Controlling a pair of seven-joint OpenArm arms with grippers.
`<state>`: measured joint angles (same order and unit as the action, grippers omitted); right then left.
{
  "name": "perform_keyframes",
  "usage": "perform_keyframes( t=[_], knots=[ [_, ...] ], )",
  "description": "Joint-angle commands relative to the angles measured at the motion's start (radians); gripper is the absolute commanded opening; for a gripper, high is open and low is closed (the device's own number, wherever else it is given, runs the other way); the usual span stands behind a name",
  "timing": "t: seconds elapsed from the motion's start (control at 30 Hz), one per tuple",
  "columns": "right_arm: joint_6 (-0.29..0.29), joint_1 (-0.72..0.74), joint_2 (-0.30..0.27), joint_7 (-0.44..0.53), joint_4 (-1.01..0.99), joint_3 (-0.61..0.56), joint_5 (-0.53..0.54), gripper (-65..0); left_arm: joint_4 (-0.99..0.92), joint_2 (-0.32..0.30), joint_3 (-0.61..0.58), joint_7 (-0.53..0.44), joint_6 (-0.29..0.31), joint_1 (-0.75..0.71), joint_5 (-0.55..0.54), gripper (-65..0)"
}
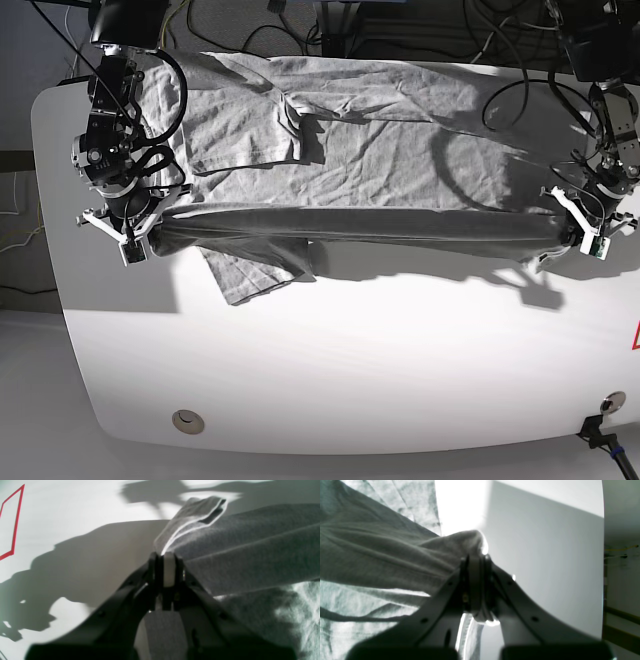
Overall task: Fold the T-shirt properly
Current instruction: 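Lift the pinched edge with both grippers and fold it across the shirt, then lay the folded edge down and pull both grippers back along the shirt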
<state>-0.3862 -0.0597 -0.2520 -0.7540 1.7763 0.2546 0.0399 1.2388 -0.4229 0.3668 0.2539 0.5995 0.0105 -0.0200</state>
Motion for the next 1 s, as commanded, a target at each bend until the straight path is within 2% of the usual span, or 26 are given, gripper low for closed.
perform_keyframes(
  t=[0.0, 0.1, 0.3, 0.57, 0.63, 0.73, 0.77, 0.9, 0.97],
  knots=[
    [0.008, -0.018, -0.011, 0.017, 0.035, 0.009, -0.007, -65.0, 0.022, -0.024, 0.013, -0.018, -0.014, -0.017, -0.008, -65.0],
    [0.008, -0.059, -0.011, 0.017, 0.04, 0.009, -0.007, -65.0, 0.023, -0.024, 0.05, -0.017, -0.014, -0.056, -0.008, -65.0],
    [0.008, -0.13, -0.01, 0.017, 0.041, 0.009, -0.007, -65.0, 0.023, -0.026, 0.051, -0.017, -0.014, -0.102, -0.007, -65.0],
    [0.008, -0.162, -0.01, 0.017, 0.02, 0.005, -0.007, -65.0, -0.009, -0.047, 0.045, -0.017, -0.014, -0.102, -0.001, -65.0],
    [0.008, -0.162, -0.01, 0.017, -0.005, 0.004, -0.007, -64.7, -0.031, -0.049, 0.045, 0.008, -0.014, -0.099, -0.001, -65.0],
    [0.008, -0.162, -0.01, 0.017, -0.037, 0.004, -0.008, -56.5, -0.021, -0.058, 0.05, 0.043, -0.014, -0.097, -0.007, -40.4],
    [0.01, -0.162, -0.01, 0.017, -0.045, 0.004, -0.01, -53.9, -0.024, -0.058, 0.05, 0.043, -0.014, -0.097, -0.007, -36.7],
    [0.01, -0.162, -0.01, 0.017, -0.062, 0.007, -0.008, -44.4, -0.027, -0.06, 0.05, 0.046, -0.019, -0.096, -0.007, -37.9],
    [0.01, -0.162, -0.008, 0.017, -0.045, 0.009, -0.007, -43.2, -0.021, -0.061, 0.05, 0.046, -0.019, -0.091, -0.007, -37.9]
  ],
)
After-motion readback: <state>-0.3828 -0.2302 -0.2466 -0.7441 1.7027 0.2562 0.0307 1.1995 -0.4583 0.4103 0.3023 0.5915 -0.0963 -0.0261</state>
